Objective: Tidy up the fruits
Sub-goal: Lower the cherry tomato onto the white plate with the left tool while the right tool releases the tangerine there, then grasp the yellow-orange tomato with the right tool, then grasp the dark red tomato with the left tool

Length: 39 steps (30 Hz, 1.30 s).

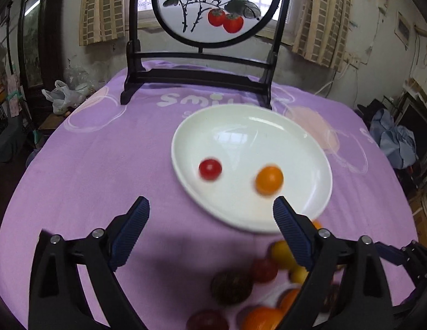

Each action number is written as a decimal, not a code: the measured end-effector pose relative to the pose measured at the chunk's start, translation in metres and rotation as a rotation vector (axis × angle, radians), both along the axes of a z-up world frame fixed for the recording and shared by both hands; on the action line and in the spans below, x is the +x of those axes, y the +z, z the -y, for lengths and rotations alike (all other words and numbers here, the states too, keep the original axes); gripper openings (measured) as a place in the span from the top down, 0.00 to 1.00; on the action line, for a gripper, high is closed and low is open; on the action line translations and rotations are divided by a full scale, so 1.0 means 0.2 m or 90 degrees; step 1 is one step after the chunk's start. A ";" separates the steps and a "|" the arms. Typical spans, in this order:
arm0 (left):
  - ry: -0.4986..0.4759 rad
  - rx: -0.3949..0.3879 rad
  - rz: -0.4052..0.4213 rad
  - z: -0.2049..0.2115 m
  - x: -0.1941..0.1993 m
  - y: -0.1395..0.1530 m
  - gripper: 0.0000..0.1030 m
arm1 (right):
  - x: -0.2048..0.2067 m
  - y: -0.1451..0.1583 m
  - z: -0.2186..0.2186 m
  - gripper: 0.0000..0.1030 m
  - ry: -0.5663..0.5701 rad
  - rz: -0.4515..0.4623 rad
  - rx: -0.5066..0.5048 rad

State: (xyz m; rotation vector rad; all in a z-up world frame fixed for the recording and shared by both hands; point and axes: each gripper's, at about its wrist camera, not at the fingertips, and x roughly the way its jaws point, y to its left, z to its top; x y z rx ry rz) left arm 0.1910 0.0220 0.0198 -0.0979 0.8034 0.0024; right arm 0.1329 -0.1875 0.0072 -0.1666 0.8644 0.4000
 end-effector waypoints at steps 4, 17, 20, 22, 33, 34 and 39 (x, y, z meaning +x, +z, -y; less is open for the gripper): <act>-0.021 0.002 -0.056 -0.02 -0.16 -0.10 0.13 | -0.18 -0.06 -0.02 0.30 0.024 -0.033 0.009; -0.042 0.003 -0.098 -0.08 -0.50 -0.20 0.04 | -0.35 -0.25 -0.26 0.30 0.045 -0.077 -0.026; -0.063 -0.012 -0.130 -0.07 -0.50 -0.24 0.04 | -0.34 -0.26 -0.30 0.50 0.035 -0.067 -0.036; -0.048 0.008 -0.122 -0.07 -0.51 -0.25 0.04 | -0.33 -0.24 -0.30 0.60 0.034 -0.063 -0.025; -0.051 0.061 -0.133 -0.04 -0.45 -0.32 0.05 | -0.33 -0.21 -0.12 0.60 -0.006 -0.050 0.020; -0.049 0.067 -0.136 -0.04 -0.44 -0.33 0.07 | -0.33 -0.21 -0.10 0.60 -0.006 -0.053 0.028; -0.055 0.084 -0.146 -0.01 -0.39 -0.35 0.24 | -0.36 -0.19 -0.10 0.60 0.008 -0.043 0.045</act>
